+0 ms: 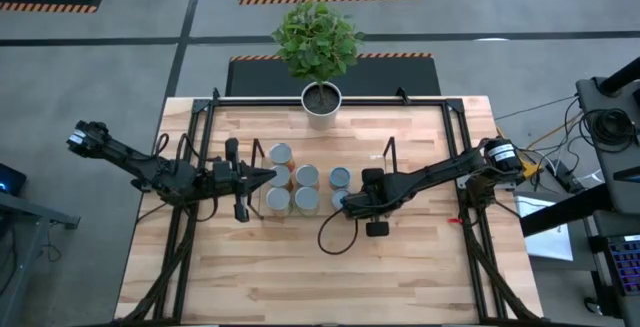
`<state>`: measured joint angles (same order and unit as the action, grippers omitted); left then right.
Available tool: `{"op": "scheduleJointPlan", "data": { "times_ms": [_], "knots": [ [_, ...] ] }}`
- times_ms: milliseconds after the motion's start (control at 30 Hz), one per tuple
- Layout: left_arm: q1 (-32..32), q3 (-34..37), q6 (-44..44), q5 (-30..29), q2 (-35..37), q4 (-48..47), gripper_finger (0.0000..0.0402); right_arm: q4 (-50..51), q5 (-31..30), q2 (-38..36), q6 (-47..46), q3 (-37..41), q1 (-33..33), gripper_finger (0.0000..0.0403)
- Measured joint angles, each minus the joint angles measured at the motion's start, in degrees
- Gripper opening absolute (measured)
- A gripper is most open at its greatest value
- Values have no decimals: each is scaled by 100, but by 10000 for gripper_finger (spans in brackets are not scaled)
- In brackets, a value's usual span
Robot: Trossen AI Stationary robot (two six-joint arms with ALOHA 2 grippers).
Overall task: Pick and place cans onto a shelf
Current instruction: Put the canned mushrooms on the shelf
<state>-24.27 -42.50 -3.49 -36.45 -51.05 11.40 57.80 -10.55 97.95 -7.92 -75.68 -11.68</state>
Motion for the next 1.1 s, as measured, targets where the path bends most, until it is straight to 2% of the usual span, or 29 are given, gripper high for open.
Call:
{"op": "scheduleJointPlan", "data": {
  "times_ms": [1100],
  "knots": [
    [-2, 0, 0, 0, 0, 11, 0, 185, 46, -2, -192, 4, -2, 17]
  ]
}}
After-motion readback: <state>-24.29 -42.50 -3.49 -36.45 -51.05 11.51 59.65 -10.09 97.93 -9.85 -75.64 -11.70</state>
